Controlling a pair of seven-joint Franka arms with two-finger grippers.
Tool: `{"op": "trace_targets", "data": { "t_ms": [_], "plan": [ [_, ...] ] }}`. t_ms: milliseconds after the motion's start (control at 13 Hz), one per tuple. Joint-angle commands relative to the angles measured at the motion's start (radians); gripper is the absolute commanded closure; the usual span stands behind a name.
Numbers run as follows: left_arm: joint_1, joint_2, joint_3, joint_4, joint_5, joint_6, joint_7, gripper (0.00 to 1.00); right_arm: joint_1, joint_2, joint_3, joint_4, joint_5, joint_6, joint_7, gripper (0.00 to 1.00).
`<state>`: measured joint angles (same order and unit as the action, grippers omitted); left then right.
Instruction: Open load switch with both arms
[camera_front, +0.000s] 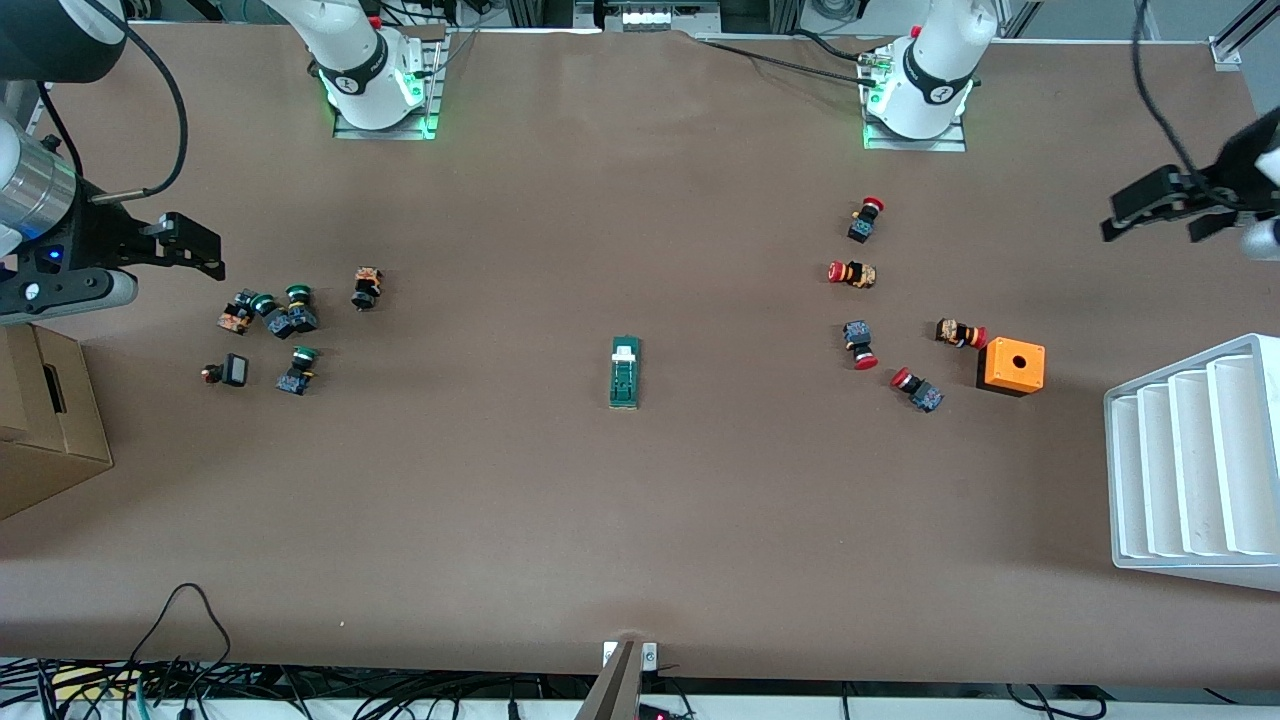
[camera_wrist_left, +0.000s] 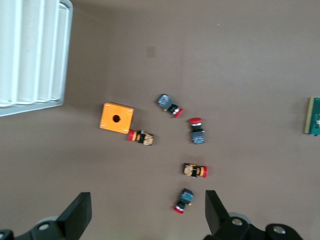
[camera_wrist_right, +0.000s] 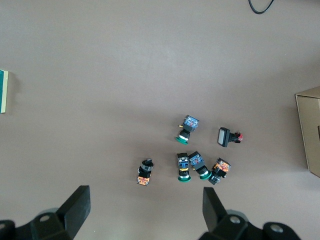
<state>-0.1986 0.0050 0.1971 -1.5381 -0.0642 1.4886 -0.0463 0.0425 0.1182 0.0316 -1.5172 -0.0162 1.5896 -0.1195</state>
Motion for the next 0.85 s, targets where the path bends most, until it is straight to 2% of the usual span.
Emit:
{"op": "trace_targets", "data": {
  "t_ms": [0,231,769],
  "plan": [
    [0.001,-0.002,-0.042,0.019,0.001,-0.021,-0.047,0.00,-0.009,0.008,0.002,0.026,0.019,-0.020,-0.014,0.01],
    [0.065,0.001,-0.108,0.022,0.003,-0.021,-0.049,0.00,-0.009,0.008,0.002,0.026,0.018,-0.022,-0.011,0.01],
    [0.061,0.010,-0.114,0.032,0.003,-0.024,-0.049,0.00,-0.007,0.008,0.002,0.026,0.018,-0.022,-0.011,0.01]
  ]
}}
